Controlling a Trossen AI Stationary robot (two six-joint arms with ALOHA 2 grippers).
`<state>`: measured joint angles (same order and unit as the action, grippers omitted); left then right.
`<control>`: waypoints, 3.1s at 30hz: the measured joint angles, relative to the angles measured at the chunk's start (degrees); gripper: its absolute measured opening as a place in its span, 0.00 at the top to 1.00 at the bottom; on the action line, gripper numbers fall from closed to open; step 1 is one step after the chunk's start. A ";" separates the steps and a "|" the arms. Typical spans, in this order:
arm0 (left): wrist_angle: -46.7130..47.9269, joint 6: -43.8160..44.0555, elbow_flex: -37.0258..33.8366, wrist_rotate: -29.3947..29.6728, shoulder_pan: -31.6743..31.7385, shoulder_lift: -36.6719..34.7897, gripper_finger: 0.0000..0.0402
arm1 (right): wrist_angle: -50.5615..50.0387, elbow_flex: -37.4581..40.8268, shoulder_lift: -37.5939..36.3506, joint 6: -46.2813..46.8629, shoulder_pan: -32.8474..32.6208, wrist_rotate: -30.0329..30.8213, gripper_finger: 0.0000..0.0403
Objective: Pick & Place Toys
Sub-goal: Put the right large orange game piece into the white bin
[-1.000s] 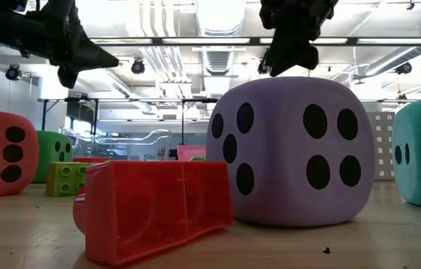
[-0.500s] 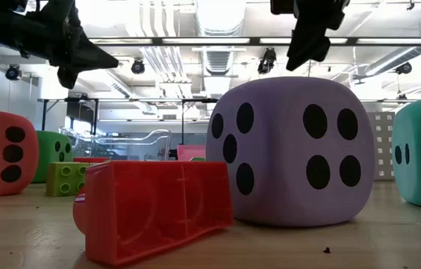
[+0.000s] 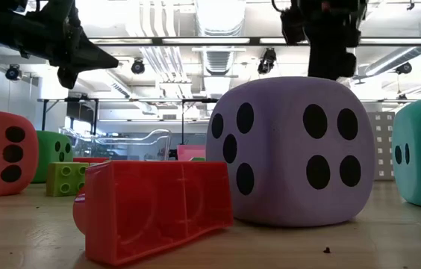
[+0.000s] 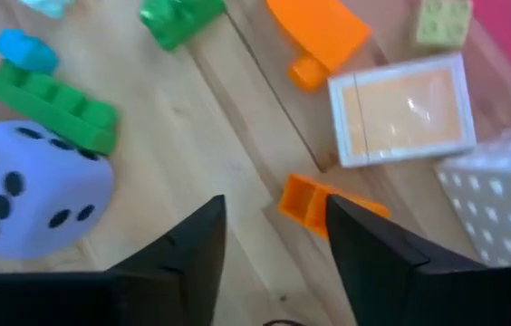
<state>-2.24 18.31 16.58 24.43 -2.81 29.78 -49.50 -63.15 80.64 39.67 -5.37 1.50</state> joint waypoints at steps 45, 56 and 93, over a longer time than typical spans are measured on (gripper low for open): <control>0.90 0.04 -0.02 0.00 0.00 0.00 0.99 | 0.37 8.46 10.66 10.14 -0.15 10.47 0.41; 0.87 0.02 -0.02 0.00 0.00 0.00 0.99 | 0.43 8.85 11.21 9.88 -0.15 11.03 0.86; 0.83 0.17 -0.02 0.00 -0.02 0.00 0.99 | -30.06 -15.95 2.09 -7.14 10.02 22.65 0.98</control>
<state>-1.41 18.48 16.56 24.43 -2.83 29.78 -79.56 -79.10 82.73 32.52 4.65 24.15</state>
